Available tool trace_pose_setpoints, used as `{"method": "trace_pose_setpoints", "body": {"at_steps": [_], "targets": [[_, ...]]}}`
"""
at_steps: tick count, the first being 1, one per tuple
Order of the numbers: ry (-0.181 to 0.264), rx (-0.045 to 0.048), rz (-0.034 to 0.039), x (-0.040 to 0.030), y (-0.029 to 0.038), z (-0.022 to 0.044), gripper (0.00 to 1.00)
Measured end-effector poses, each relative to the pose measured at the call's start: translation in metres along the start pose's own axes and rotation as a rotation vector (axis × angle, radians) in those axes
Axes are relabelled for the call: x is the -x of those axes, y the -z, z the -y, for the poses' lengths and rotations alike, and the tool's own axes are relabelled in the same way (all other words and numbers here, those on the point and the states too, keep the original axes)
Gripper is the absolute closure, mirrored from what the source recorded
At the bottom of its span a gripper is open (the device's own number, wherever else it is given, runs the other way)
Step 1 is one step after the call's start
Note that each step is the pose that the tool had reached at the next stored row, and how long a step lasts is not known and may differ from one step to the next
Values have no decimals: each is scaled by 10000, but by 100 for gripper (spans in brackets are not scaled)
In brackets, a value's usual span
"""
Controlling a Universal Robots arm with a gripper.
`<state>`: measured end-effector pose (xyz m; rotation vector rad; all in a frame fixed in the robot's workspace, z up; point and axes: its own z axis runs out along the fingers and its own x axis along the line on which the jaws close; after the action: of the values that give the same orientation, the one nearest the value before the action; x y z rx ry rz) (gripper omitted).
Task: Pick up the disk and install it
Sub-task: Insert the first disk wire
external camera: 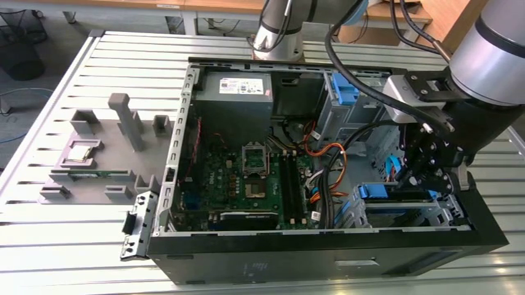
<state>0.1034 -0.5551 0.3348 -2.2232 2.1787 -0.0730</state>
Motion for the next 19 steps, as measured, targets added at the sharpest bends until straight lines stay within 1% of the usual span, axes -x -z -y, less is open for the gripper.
{"method": "trace_pose_setpoints", "body": {"at_steps": [5, 9, 19], "targets": [[0, 0, 1, -4, 2, 0, 84], [0, -2, 2, -5, 30, 2, 84], [0, -11, -3, -7, 21, -12, 84]]}}
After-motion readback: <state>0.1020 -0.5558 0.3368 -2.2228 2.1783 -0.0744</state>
